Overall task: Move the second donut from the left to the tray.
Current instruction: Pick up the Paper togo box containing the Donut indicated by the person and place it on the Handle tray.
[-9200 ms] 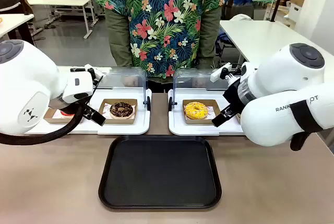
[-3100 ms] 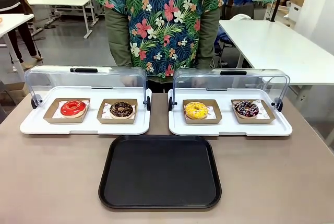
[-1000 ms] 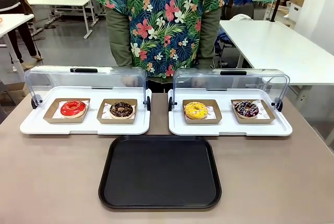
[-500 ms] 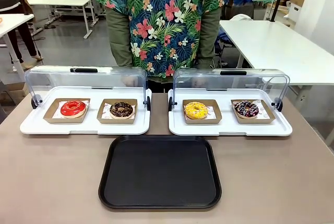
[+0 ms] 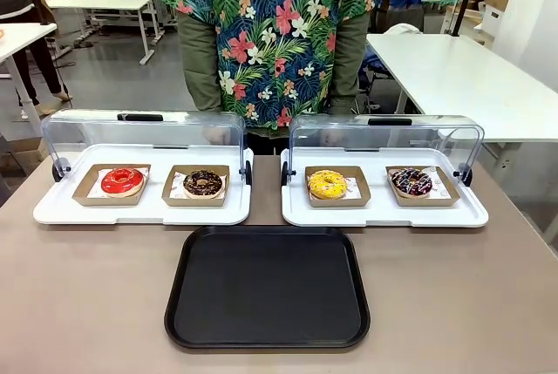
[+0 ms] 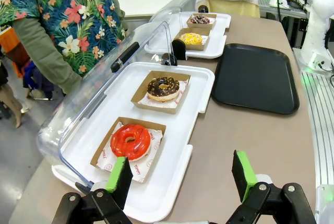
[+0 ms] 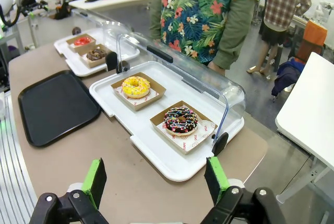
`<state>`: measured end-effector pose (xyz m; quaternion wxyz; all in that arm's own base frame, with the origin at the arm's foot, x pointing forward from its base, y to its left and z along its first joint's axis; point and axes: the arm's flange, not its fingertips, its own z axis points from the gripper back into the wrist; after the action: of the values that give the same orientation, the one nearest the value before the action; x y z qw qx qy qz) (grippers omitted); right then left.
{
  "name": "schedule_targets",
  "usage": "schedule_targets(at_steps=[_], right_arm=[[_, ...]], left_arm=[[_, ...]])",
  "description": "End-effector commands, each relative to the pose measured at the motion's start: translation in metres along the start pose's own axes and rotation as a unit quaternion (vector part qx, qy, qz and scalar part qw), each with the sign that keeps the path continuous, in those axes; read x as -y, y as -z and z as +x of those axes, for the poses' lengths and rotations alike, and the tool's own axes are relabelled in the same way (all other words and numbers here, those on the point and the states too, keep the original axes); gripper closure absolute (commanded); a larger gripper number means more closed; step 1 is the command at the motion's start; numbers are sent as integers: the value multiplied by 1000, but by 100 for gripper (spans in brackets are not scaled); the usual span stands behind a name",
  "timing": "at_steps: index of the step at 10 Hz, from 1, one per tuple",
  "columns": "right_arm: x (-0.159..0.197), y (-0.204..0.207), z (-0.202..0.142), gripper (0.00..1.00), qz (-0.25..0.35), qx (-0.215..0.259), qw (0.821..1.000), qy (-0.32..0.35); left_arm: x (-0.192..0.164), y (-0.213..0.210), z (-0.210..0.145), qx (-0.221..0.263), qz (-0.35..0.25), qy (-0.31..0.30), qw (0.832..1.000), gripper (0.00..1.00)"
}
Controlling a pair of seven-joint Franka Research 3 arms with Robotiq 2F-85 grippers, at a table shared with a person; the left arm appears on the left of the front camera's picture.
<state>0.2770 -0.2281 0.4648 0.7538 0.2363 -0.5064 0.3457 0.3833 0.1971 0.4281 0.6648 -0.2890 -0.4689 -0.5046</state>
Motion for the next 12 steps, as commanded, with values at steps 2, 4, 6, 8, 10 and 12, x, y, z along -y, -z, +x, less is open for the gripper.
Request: schedule_targets(at_steps=[2,4,6,8,10,12], right_arm=[[4,1,1,0,-4,13,1000,-14],[4,1,1,0,-4,13,1000,-14],[4,1,1,0,-4,13,1000,-14],[4,1,1,0,-4,13,1000,-14],[4,1,1,0,-4,13,1000,-14],[4,1,1,0,-4,13,1000,-14]], left_arm=[[1,-1,3,-6,-1,-4,1000,0],[1,-1,3,-6,-1,-4,1000,0],[1,-1,3,-6,-1,-4,1000,0],[1,-1,3,-6,-1,-4,1000,0],[1,-1,3,-6,-1,-4,1000,0],[1,-1,3,-6,-1,-4,1000,0]])
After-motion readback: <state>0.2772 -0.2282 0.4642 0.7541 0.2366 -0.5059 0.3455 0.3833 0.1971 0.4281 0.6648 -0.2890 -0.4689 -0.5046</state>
